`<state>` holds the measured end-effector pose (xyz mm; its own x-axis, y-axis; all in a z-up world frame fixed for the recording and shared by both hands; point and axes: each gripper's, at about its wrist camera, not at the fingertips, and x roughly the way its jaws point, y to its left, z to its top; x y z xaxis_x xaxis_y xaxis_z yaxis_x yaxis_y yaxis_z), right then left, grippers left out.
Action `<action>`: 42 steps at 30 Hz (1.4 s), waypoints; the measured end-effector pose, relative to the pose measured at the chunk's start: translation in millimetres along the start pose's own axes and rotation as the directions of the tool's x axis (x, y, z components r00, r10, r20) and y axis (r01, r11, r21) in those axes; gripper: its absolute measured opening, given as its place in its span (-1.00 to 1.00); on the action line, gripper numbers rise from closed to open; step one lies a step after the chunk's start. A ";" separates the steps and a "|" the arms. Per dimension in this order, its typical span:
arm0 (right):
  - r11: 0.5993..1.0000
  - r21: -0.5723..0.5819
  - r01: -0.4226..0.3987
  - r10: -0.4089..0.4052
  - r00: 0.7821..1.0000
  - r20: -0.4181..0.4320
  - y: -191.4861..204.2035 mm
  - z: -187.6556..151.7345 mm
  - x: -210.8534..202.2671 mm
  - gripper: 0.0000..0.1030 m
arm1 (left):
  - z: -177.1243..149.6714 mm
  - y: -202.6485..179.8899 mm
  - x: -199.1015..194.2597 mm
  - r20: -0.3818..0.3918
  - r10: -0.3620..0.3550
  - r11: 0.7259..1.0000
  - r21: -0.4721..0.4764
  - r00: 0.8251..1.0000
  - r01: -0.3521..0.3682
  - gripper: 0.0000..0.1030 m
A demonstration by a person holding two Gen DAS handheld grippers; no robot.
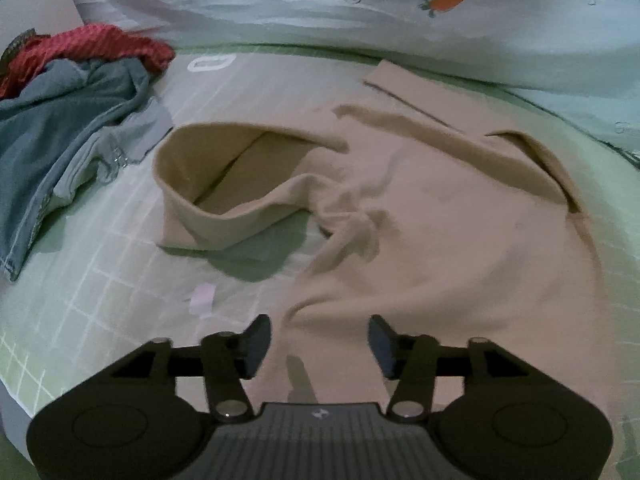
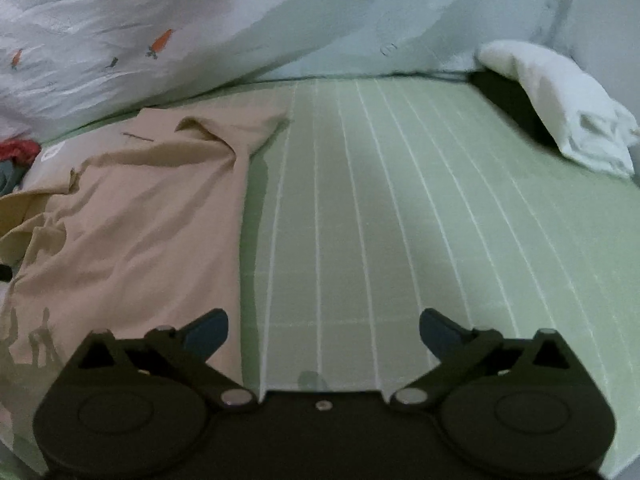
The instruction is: Fold clothes
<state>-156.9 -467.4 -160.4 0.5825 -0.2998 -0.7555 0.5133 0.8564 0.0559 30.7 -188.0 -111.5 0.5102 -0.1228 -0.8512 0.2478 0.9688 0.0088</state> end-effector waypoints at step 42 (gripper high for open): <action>0.993 -0.109 0.037 -0.019 0.986 0.166 44.3 171.1 119.4 -0.92 | 51.6 -8.7 102.1 -0.171 0.037 0.994 -0.097 0.985 -0.054 0.83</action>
<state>43.2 -537.2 -136.5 0.6693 -0.3813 -0.6377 0.4629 0.8854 -0.0436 123.1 -220.1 -171.4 0.3703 -0.0482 -0.9277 0.1386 0.9903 0.0039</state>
